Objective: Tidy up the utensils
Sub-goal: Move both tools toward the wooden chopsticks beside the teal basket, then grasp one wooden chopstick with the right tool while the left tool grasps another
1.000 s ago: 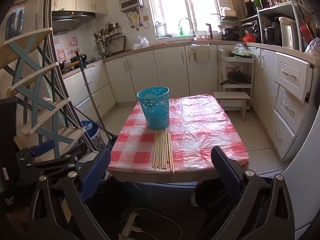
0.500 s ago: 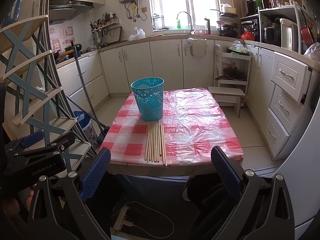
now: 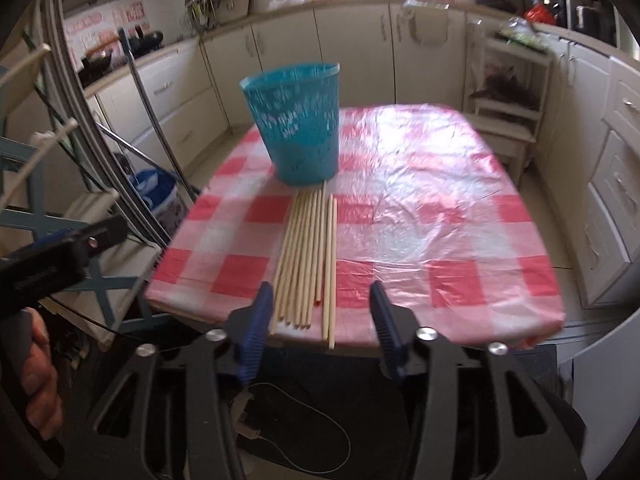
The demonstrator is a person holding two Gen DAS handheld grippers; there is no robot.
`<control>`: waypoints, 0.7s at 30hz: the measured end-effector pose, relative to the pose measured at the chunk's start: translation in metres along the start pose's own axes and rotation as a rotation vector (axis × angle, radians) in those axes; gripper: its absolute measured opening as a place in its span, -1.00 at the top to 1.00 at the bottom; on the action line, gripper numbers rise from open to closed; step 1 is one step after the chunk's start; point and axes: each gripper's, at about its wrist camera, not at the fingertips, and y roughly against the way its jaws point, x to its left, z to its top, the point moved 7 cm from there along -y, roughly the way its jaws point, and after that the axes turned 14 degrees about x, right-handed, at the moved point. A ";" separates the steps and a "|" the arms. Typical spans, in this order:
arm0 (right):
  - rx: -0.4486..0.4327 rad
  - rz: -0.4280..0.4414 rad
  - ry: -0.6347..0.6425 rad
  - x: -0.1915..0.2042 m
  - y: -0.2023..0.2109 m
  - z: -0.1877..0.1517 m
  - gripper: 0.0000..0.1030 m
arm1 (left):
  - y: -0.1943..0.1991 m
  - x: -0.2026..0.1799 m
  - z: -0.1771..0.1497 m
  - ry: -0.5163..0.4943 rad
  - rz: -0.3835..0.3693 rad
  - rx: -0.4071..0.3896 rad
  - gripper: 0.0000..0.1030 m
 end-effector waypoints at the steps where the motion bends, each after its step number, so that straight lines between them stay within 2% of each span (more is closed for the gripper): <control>1: 0.020 0.004 0.001 -0.002 -0.017 0.007 0.30 | -0.009 -0.003 0.004 0.000 0.007 0.005 -0.85; 4: 0.074 0.018 -0.016 -0.012 -0.060 0.028 0.56 | -0.042 -0.014 0.020 -0.007 0.018 0.027 -0.85; 9: 0.134 0.037 -0.030 -0.020 -0.108 0.057 0.69 | -0.088 -0.031 0.039 -0.001 0.005 0.080 -0.85; 17: 0.157 0.061 -0.002 -0.020 -0.127 0.072 0.75 | -0.131 -0.046 0.050 0.001 0.008 0.141 -0.84; 19: 0.155 0.041 0.027 -0.021 -0.128 0.074 0.86 | -0.139 -0.051 0.051 -0.001 0.007 0.149 -0.83; 21: 0.161 0.025 0.069 -0.020 -0.128 0.074 0.87 | -0.145 -0.055 0.055 -0.008 0.008 0.153 -0.81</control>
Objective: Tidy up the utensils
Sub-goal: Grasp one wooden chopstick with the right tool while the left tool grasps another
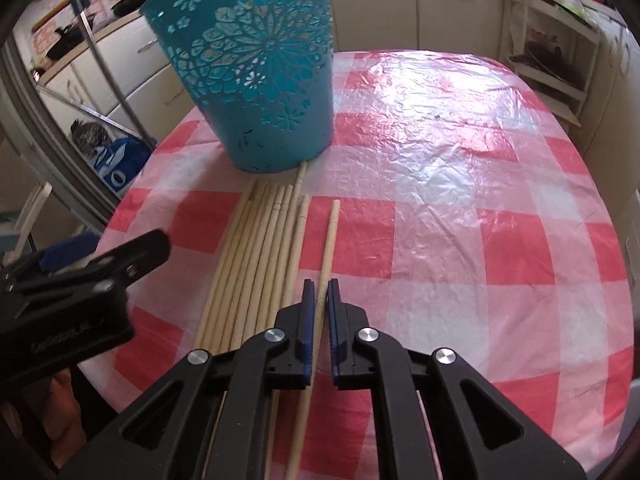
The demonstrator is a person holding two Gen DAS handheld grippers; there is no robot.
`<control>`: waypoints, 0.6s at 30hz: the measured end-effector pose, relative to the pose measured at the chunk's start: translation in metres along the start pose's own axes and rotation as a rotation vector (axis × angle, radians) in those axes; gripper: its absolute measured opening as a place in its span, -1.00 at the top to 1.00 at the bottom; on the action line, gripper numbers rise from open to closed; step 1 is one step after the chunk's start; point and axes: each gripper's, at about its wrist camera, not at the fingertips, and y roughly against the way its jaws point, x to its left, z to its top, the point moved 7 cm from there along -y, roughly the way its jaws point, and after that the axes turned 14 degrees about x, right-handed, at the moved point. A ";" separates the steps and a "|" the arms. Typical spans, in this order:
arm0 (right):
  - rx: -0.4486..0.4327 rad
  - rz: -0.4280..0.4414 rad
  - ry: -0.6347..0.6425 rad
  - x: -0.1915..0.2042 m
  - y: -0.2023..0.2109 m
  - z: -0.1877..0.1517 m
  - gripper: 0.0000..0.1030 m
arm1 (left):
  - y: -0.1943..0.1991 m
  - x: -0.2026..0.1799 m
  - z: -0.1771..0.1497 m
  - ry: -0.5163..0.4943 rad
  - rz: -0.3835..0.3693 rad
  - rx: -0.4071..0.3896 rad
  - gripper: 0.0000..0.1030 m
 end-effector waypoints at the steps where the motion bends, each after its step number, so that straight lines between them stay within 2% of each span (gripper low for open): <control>1: 0.004 0.001 0.009 -0.001 0.000 0.001 0.88 | -0.002 -0.002 0.001 -0.004 0.000 0.004 -0.78; 7: -0.007 0.055 -0.009 -0.017 0.004 -0.003 0.89 | -0.028 -0.015 0.011 -0.020 0.013 0.050 -0.53; 14: -0.020 0.107 -0.024 -0.023 0.006 -0.005 0.89 | -0.023 -0.026 0.015 -0.018 -0.004 0.032 -0.53; 18: -0.023 0.105 -0.012 -0.023 0.005 -0.004 0.89 | -0.025 -0.033 0.013 -0.036 0.006 0.033 -0.52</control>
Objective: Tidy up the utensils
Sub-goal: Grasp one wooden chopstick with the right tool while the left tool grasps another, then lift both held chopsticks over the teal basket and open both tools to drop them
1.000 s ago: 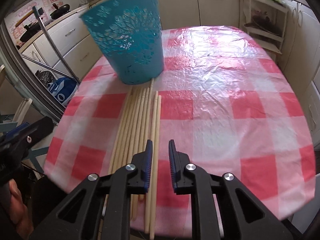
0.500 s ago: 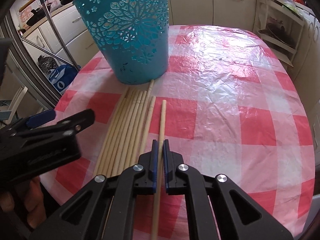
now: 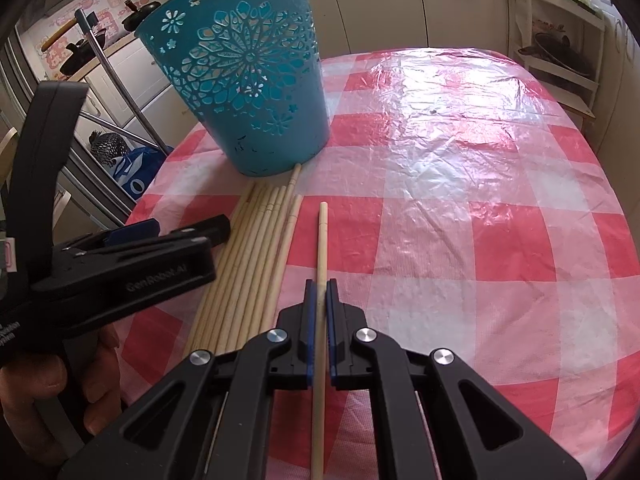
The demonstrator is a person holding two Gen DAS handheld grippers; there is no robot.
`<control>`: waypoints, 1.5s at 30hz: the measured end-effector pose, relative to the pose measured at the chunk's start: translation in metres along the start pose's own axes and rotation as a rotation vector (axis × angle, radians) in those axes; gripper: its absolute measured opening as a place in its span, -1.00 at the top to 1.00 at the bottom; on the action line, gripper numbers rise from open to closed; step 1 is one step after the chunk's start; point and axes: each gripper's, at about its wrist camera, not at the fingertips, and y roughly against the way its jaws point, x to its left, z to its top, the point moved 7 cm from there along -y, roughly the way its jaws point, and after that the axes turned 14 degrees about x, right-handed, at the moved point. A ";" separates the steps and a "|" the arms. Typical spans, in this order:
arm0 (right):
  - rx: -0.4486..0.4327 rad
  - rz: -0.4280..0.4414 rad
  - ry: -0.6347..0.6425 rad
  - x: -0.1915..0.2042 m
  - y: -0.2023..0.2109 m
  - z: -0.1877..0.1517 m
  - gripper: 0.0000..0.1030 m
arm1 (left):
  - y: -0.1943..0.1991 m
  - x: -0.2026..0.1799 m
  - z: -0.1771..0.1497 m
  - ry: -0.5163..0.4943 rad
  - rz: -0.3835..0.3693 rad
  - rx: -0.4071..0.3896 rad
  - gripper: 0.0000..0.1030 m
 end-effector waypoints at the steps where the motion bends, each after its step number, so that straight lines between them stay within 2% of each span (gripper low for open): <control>1: 0.000 0.001 0.002 0.000 0.000 -0.001 0.89 | -0.001 -0.001 0.000 -0.002 0.008 0.007 -0.43; 5: 0.004 -0.013 0.020 0.001 0.000 0.000 0.89 | -0.002 0.000 0.001 -0.016 0.020 0.010 -0.28; 8: 0.003 -0.036 0.041 0.004 0.000 0.000 0.89 | -0.002 -0.004 0.006 -0.036 0.015 0.016 -0.08; 9: 0.002 -0.046 0.052 0.006 0.000 0.000 0.89 | -0.001 -0.007 0.007 -0.044 0.007 0.017 0.06; 12: -0.004 -0.044 0.055 0.007 -0.001 -0.001 0.89 | 0.000 -0.010 0.011 -0.088 -0.047 0.032 0.80; 13: -0.005 -0.028 0.044 0.004 -0.001 0.000 0.89 | 0.001 -0.008 0.011 -0.092 -0.096 0.058 0.90; 15: -0.002 0.055 -0.011 -0.002 0.001 -0.001 0.89 | 0.014 -0.001 0.008 -0.087 -0.158 0.047 0.91; 18: -0.075 0.205 -0.066 -0.008 0.024 0.002 0.89 | 0.061 0.015 0.003 -0.076 -0.261 -0.057 0.91; 20: -0.180 0.321 -0.077 -0.006 0.054 0.009 0.89 | 0.102 0.028 0.004 -0.060 -0.324 -0.176 0.91; 23: -0.342 0.429 -0.079 0.002 0.105 0.027 0.89 | 0.167 0.042 0.017 -0.038 -0.422 -0.395 0.91; 27: -0.541 0.476 -0.052 0.023 0.166 0.076 0.89 | 0.232 0.041 0.058 0.004 -0.465 -0.640 0.91; 32: -0.743 0.490 -0.045 0.048 0.205 0.155 0.89 | 0.263 0.029 0.116 0.078 -0.449 -0.819 0.91; 34: -0.773 0.492 -0.075 0.046 0.204 0.180 0.89 | 0.265 0.029 0.132 0.111 -0.422 -0.853 0.91; 37: -0.787 0.459 -0.124 0.040 0.184 0.216 0.89 | 0.242 0.027 0.161 0.147 -0.388 -0.840 0.91; 41: -0.748 0.414 -0.152 0.032 0.155 0.229 0.89 | 0.198 0.037 0.178 0.176 -0.369 -0.779 0.91; 45: -0.718 0.358 -0.123 0.030 0.131 0.226 0.89 | 0.172 0.035 0.183 0.165 -0.353 -0.749 0.91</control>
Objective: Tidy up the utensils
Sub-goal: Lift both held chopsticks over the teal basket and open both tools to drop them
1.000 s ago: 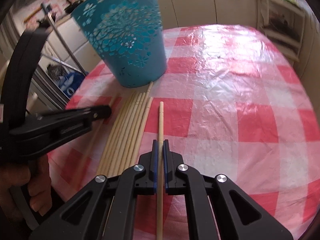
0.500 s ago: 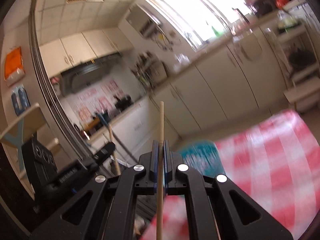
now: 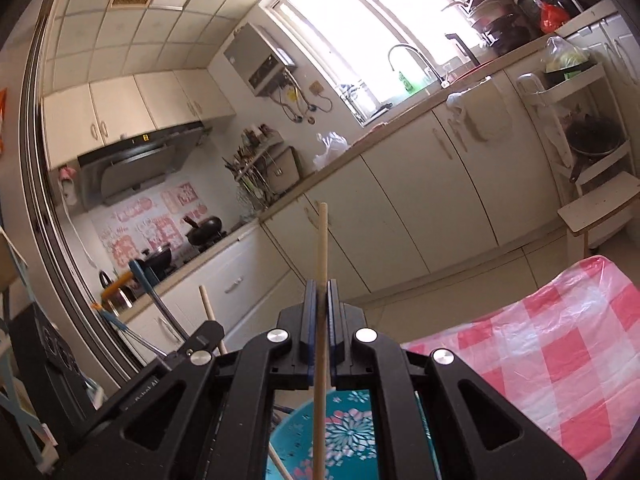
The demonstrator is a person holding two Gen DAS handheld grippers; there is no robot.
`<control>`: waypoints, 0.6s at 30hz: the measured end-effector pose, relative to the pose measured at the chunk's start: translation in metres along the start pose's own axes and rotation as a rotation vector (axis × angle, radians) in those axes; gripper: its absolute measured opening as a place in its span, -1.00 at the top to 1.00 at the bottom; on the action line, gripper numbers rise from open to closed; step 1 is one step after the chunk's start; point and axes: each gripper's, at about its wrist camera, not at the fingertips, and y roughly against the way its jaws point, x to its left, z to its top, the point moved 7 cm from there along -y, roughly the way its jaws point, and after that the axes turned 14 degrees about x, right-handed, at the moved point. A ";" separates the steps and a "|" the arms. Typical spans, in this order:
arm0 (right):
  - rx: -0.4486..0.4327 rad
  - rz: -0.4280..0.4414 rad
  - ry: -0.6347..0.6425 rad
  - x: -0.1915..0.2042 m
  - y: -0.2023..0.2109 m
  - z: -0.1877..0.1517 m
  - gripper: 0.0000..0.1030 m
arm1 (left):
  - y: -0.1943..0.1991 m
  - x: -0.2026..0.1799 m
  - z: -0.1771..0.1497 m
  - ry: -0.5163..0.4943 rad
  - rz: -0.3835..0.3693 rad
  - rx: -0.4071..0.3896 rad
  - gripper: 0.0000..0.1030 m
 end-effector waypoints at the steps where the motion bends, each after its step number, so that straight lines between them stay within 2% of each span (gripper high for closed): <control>1: 0.006 -0.007 0.005 -0.002 -0.002 -0.005 0.89 | -0.003 0.001 -0.006 -0.003 0.002 0.004 0.91; 12: 0.077 -0.071 0.058 -0.017 -0.012 -0.041 0.88 | -0.010 0.011 -0.049 -0.078 0.042 0.075 0.90; 14: 0.093 -0.076 0.069 -0.017 -0.011 -0.046 0.87 | -0.008 0.012 -0.056 -0.087 0.044 0.095 0.85; 17: 0.119 -0.085 0.083 -0.017 -0.006 -0.054 0.72 | 0.002 0.015 -0.064 -0.095 0.058 0.111 0.53; 18: 0.125 -0.088 0.080 -0.018 -0.002 -0.058 0.67 | 0.008 0.016 -0.066 -0.097 0.064 0.108 0.34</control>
